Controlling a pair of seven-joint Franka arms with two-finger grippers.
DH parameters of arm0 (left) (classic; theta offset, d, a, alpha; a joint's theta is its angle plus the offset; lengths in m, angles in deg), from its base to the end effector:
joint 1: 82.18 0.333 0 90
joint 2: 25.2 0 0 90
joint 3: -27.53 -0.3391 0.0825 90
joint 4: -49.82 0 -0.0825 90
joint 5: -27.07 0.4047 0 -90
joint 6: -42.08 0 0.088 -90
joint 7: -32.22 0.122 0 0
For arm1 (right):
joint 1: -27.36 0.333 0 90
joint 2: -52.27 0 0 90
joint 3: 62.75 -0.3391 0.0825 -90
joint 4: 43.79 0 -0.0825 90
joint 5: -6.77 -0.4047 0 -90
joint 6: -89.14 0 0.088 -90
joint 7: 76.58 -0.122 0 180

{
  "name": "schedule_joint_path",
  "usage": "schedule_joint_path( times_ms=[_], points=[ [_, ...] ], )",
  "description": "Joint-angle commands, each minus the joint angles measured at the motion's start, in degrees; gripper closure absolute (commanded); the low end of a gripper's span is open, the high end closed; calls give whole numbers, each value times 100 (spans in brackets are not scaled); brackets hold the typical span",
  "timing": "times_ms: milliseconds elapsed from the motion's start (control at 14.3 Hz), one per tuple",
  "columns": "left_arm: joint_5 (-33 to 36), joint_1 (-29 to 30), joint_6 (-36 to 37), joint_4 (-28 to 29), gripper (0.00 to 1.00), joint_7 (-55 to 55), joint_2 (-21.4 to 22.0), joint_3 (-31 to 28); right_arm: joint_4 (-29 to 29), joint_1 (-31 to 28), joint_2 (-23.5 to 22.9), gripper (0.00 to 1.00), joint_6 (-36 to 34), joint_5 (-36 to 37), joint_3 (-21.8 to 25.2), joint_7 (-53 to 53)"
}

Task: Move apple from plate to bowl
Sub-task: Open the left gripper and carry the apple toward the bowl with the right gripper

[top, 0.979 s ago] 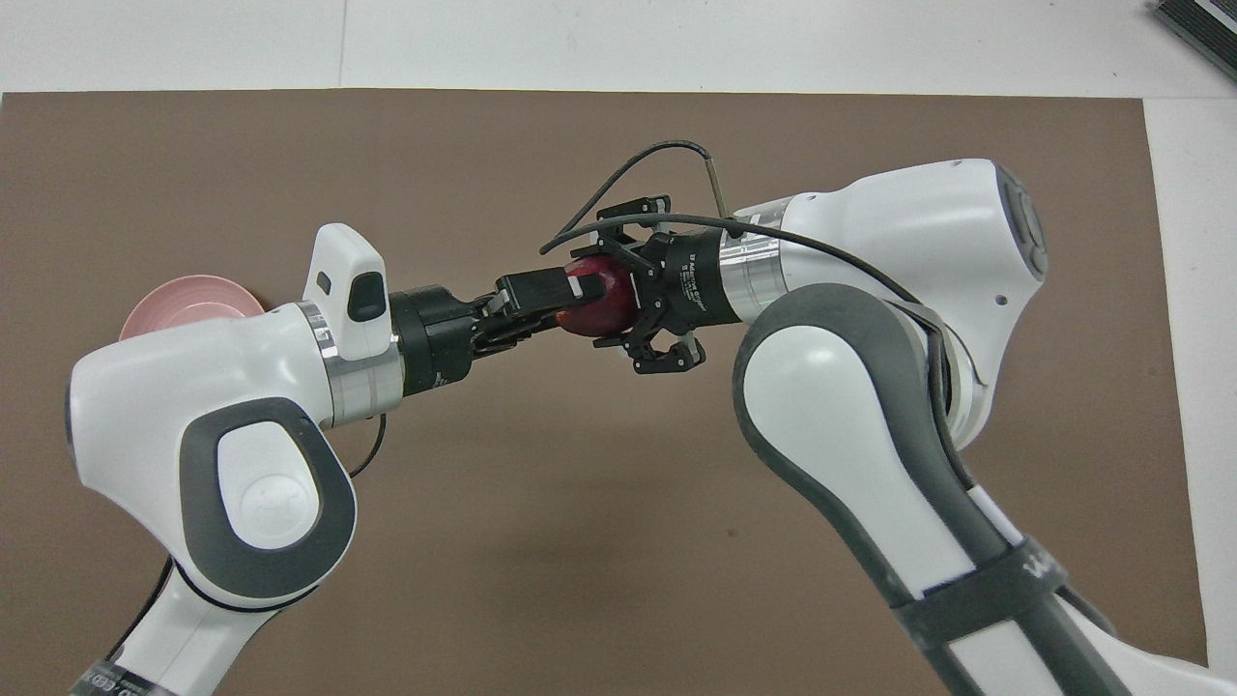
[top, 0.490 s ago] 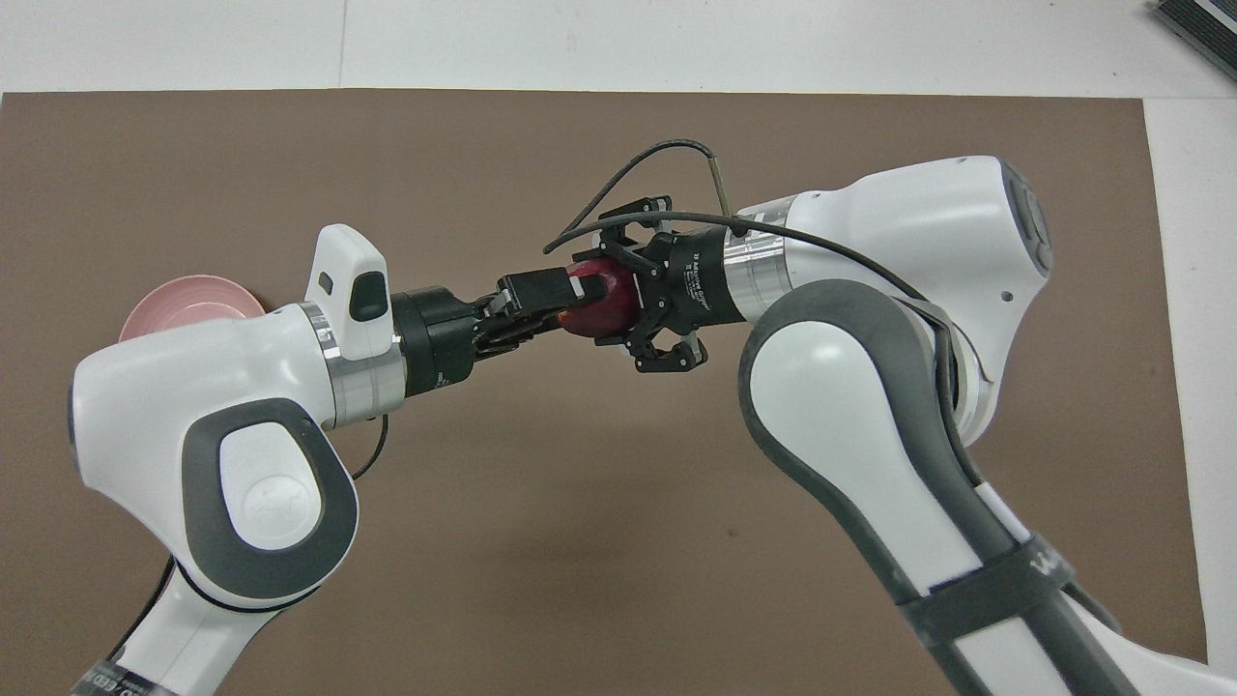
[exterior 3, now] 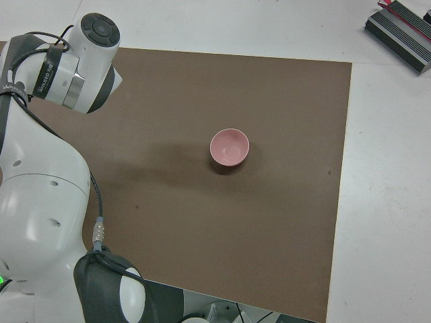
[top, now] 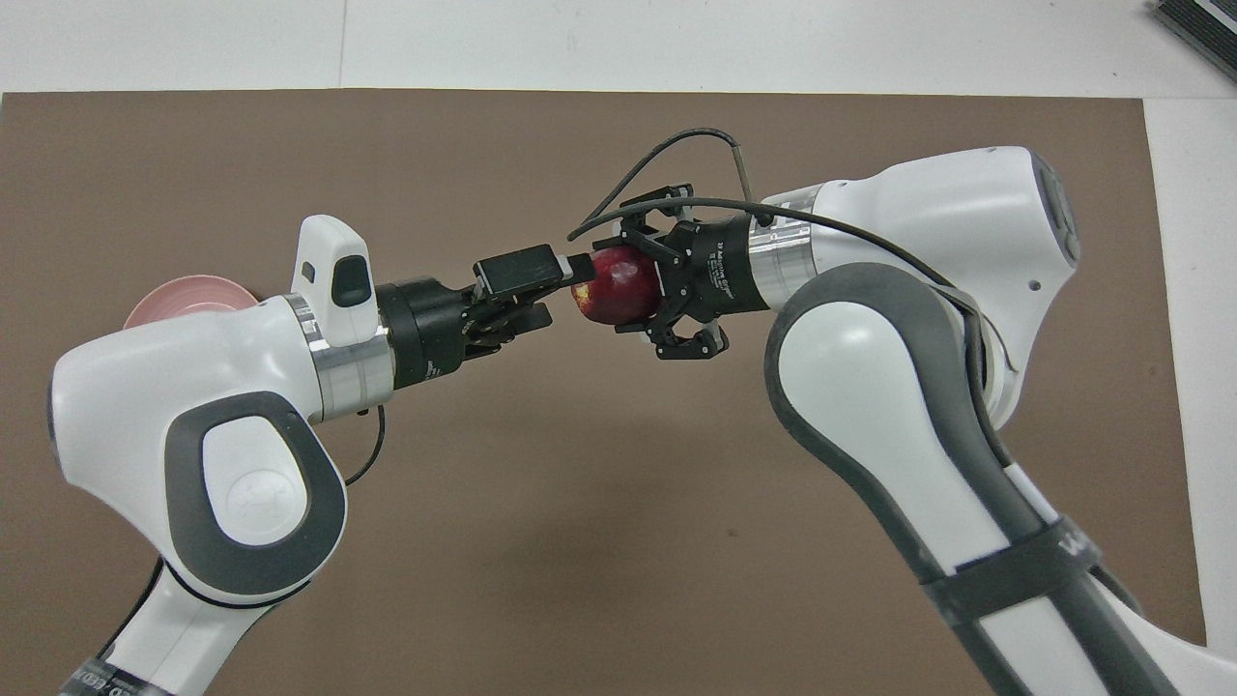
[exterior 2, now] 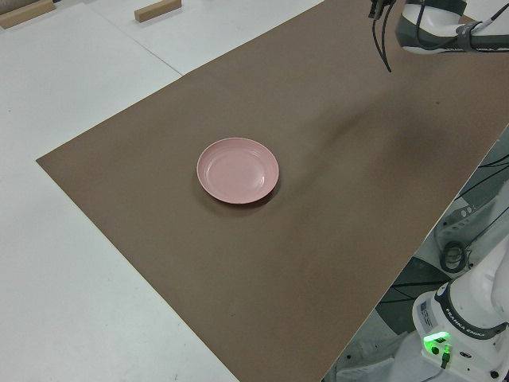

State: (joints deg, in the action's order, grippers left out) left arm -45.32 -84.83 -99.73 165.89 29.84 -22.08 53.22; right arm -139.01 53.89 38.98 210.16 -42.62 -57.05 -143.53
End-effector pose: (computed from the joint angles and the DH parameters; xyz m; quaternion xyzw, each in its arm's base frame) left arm 0.5298 -0.2974 0.5304 0.8477 0.1716 0.0745 0.4964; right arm 0.6238 0.2918 0.5130 -0.7675 0.5142 0.1832 0.3361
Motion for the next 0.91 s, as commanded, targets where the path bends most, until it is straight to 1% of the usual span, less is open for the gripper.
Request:
schedule_joint_path(
  times_ms=[0,210,280,350,490,560,630,700,840],
  points=[
    [-12,10,-13,12,0,-176,31,-29,22,-183,81,100,-288,8,27,427],
    [6,36,57,56,0,-167,49,-161,31,-569,177,100,-745,682,28,1120],
    [154,36,101,56,0,-167,49,-231,31,-701,177,100,-868,946,28,1462],
    [434,36,145,56,0,-167,31,-284,13,-781,177,100,-939,1245,36,1831],
    [1040,54,294,73,0,-176,31,-354,-66,-930,204,100,-1053,2244,36,2525],
    [1400,89,477,108,0,-167,31,-494,-101,-1062,213,100,-1167,2685,36,2990],
    [1899,89,818,91,0,-167,23,-678,-240,-1228,239,100,-1194,2968,36,3578],
    [2505,89,1231,30,0,-167,5,-906,-398,-1447,300,100,-1194,3205,36,4236],
    [3691,80,1935,-58,0,-158,-4,-1092,-671,-1738,318,100,-1134,3715,36,5127]
  ],
)
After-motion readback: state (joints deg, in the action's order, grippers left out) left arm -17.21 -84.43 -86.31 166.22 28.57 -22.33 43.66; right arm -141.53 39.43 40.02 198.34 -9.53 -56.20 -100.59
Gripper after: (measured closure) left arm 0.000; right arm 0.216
